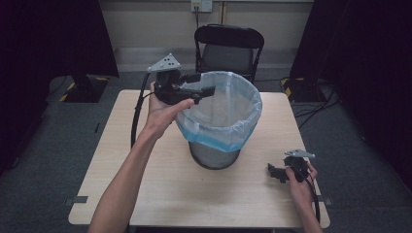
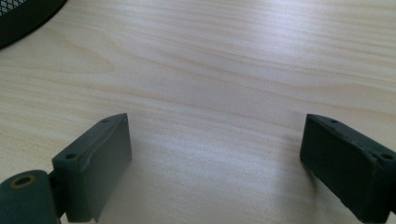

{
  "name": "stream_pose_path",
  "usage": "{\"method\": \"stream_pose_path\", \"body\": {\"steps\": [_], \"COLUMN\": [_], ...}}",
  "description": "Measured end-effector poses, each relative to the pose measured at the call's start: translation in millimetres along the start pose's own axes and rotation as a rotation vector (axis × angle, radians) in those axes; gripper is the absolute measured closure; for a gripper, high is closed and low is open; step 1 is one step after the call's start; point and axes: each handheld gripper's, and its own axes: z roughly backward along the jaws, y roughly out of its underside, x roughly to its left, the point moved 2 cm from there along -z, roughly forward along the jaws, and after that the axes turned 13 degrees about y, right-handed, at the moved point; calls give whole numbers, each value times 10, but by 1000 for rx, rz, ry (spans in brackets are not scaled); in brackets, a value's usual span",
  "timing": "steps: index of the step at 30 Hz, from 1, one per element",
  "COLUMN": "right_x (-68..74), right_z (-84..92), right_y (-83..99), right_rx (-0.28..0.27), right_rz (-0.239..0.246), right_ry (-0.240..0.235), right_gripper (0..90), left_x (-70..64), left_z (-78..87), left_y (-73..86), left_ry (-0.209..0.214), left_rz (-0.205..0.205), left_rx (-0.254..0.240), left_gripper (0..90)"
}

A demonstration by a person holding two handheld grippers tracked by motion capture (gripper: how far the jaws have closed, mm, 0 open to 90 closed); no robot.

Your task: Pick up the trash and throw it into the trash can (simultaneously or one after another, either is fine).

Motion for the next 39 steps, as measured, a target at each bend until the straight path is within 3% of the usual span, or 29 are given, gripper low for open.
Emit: {"method": "stream_pose_path", "body": {"steps": [5,13,18,20,23,32,39], "right_x": [0,0,1,0,0,0,1], "right_z": [0,0,1,0,0,0,1], "right_y": [0,0,0,0,0,0,0], "right_rx": [0,0,1,0,0,0,1], "right_rz": [0,0,-1,0,0,0,-1], "right_ry": [0,0,0,0,0,0,0], "right_gripper": [79,79,79,79,79,79,79], "left_x": [48,88,150,162,167,197,202], "left_z": [82,248,363,422,507,745,878], "left_y": [7,49,124,147,165,203,316], "left_ry": [-7,-72,-81,-98,-103,-140,-164], "left_rz": [11,-3,25,30,41,41,18], "left_rx": [-20,-9,-19,6,-10,-46,-42], "left_gripper": [205,224,212,223,224,223,220]}}
